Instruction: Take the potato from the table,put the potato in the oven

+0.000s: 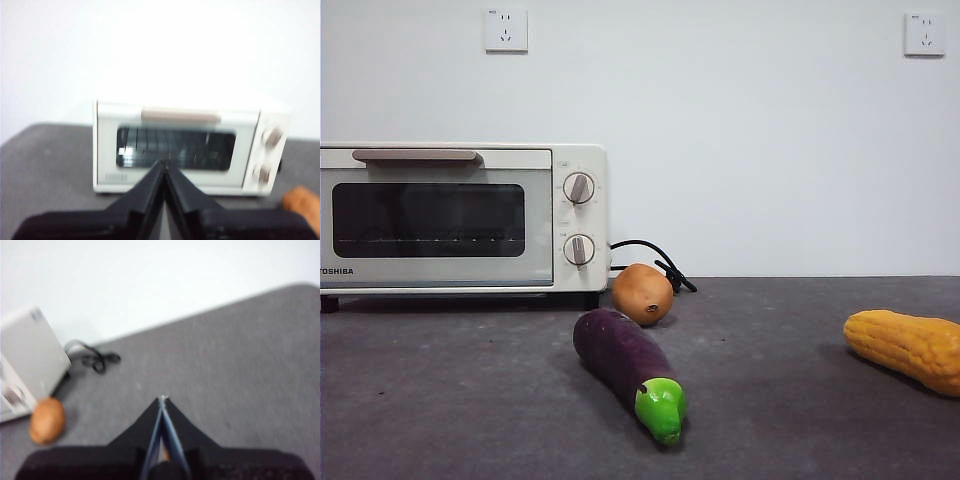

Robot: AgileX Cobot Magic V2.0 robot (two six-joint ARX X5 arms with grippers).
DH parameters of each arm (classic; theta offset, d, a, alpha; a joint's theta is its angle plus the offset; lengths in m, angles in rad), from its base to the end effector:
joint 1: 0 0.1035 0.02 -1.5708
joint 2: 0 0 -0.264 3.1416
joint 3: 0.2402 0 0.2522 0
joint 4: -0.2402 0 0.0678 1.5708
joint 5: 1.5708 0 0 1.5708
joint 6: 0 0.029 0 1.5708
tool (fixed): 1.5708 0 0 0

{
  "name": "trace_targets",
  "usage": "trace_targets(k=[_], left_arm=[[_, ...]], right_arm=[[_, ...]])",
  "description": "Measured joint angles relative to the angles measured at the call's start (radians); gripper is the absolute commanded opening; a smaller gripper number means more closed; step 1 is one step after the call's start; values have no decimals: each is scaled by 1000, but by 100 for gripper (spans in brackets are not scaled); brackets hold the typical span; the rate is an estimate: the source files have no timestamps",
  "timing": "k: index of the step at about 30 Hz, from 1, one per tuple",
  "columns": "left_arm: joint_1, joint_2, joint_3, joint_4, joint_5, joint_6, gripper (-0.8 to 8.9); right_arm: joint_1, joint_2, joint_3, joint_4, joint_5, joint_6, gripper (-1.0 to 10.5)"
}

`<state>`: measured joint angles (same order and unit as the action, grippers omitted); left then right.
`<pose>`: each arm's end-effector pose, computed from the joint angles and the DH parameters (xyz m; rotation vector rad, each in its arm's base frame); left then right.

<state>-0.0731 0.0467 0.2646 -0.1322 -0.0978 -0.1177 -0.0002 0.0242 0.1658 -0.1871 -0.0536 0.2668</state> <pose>0.0788 -0.0029 0.2356 -0.1249 -0.0868 0.0196 0.0868 0.0015 0.1995 0.2679 0.0523 0.0470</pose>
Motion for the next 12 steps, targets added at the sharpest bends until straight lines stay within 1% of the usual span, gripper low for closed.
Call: trace_targets(k=[4, 7, 12], left_arm=[[0, 83, 129, 0, 0, -7, -5], [0, 182, 234, 0, 0, -8, -5], [0, 416, 424, -50, 0, -8, -4]], right_arm=[[0, 0, 77, 1, 0, 9, -7], [0, 0, 137, 2, 0, 11, -1], [0, 0, 230, -1, 0, 11, 1]])
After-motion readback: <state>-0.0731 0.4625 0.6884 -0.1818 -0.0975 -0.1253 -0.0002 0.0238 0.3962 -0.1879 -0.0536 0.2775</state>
